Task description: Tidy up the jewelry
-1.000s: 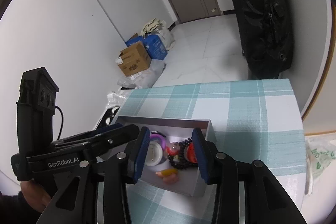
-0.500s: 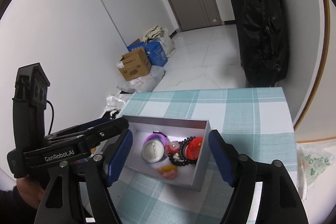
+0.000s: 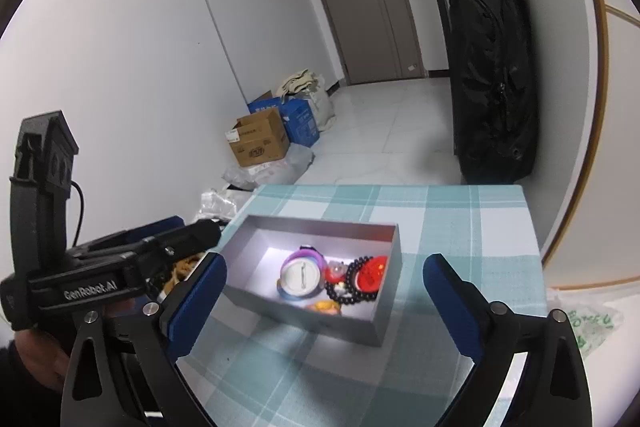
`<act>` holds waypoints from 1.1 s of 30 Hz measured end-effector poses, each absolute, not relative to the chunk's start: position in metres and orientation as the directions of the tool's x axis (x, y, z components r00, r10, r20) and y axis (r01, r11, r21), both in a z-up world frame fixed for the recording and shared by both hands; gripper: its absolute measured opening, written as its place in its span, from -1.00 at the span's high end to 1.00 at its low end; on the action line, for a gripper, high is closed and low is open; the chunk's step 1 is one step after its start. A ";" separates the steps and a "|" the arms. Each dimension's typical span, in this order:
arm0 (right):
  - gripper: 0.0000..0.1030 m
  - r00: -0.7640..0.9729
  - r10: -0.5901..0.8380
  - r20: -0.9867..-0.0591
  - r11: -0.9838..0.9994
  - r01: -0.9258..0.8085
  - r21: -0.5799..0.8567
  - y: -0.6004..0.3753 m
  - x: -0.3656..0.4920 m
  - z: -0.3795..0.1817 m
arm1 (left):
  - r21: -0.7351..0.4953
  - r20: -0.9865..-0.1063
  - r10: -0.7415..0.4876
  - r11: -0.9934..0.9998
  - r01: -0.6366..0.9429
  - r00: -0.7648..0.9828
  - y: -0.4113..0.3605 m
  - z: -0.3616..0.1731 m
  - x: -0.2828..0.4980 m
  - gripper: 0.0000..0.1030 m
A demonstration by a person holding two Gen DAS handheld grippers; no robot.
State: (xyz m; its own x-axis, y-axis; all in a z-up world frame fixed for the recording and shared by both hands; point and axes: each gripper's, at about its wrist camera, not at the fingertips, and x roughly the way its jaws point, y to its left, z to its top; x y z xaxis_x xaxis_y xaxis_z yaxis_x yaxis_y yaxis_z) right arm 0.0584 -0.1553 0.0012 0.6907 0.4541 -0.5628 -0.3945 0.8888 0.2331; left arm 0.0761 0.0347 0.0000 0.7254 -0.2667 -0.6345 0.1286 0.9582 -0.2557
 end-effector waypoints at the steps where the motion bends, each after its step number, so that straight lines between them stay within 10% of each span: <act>1: -0.97 0.692 0.453 -0.562 0.889 -0.396 0.229 -0.155 0.055 0.001 | -0.255 -0.632 -0.267 0.958 0.130 0.727 0.034 0.000 0.073 -0.55; 33: -1.00 0.715 0.441 -0.543 0.894 -0.406 0.191 -0.158 0.031 0.001 | -0.179 -0.615 -0.205 0.977 0.119 0.762 0.026 0.003 0.047 -0.56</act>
State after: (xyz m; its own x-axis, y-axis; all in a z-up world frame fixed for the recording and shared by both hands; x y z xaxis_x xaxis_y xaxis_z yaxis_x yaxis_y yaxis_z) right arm 0.0307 -0.1584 0.0013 0.7148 0.4412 -0.5426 -0.4061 0.8935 0.1915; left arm 0.0466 0.0264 0.0029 0.7616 -0.2055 -0.6147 0.1189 0.9766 -0.1792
